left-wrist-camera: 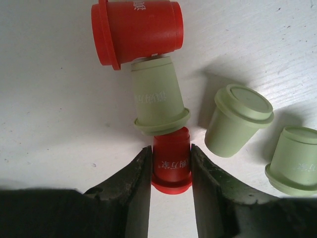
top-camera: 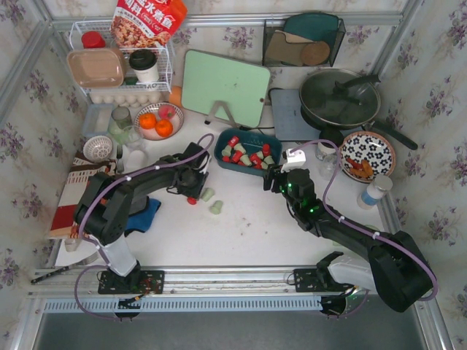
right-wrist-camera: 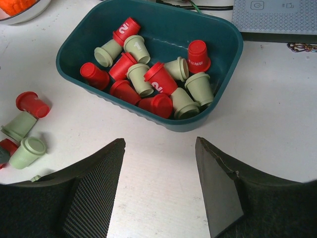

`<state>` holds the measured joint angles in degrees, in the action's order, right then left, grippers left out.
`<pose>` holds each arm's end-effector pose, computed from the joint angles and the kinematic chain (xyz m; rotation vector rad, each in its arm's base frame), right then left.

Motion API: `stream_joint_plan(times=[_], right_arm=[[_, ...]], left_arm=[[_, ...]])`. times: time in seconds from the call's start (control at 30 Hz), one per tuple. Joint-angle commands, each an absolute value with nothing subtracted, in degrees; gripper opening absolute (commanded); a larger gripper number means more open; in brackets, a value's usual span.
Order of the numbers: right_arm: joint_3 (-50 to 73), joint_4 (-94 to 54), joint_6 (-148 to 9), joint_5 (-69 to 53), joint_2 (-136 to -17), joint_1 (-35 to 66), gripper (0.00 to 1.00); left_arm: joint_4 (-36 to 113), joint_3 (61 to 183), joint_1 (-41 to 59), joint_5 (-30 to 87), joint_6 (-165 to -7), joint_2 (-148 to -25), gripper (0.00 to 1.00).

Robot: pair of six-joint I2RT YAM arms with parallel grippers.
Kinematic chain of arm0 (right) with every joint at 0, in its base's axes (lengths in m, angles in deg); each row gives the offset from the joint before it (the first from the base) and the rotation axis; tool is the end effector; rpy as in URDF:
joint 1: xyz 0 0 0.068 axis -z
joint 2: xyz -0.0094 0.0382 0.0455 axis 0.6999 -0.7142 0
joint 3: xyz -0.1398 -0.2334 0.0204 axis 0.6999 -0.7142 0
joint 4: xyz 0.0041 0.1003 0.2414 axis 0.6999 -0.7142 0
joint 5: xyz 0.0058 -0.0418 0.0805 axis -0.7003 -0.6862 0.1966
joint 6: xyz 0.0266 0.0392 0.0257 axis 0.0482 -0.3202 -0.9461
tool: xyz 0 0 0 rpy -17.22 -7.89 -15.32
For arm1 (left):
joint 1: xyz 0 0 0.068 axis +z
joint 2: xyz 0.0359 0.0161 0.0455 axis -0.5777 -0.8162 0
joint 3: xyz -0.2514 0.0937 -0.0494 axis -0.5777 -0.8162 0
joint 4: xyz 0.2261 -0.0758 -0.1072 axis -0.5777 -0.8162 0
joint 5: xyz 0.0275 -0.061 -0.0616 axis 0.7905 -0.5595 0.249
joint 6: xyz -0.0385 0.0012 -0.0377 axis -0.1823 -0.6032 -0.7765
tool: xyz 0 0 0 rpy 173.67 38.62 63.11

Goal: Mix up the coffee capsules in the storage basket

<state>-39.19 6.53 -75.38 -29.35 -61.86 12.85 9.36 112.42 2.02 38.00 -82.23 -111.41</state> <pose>0.2101 0.1188 0.2075 -0.1282 1.8461 0.3155 0.2888 -0.1885 0.1703 0.5970 2.6566 -0.1803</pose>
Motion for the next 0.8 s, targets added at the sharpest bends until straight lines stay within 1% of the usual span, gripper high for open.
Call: stream_joint_plan(times=[0.0, 0.27, 0.33, 0.43, 0.63, 0.77], right_arm=[[-38.9, 7.6, -74.8, -29.3, -61.8, 12.8, 0.67], [-38.8, 7.5, -74.8, -29.2, -61.5, 12.8, 0.67], [-38.8, 7.4, -74.8, -29.2, -61.4, 12.8, 0.66], [-38.8, 7.4, -74.9, -29.2, -61.3, 12.8, 0.67], [-38.9, 7.5, -75.1, -28.8, -61.4, 12.8, 0.67], [-38.8, 7.5, -75.2, -28.8, -61.2, 12.8, 0.66]], left_arm=[[8.8, 112.2, 2.1, 37.5, -82.8, -112.9, 0.37], [8.7, 113.5, 2.1, 38.2, -83.3, -115.4, 0.35], [8.8, 113.5, 2.1, 38.9, -83.9, -115.3, 0.32], [8.9, 113.3, 2.1, 39.3, -85.2, -111.8, 0.28], [11.8, 114.8, 2.0, 34.7, -87.3, -100.5, 0.28], [16.6, 120.5, 2.0, 31.2, -87.8, -101.2, 0.28]])
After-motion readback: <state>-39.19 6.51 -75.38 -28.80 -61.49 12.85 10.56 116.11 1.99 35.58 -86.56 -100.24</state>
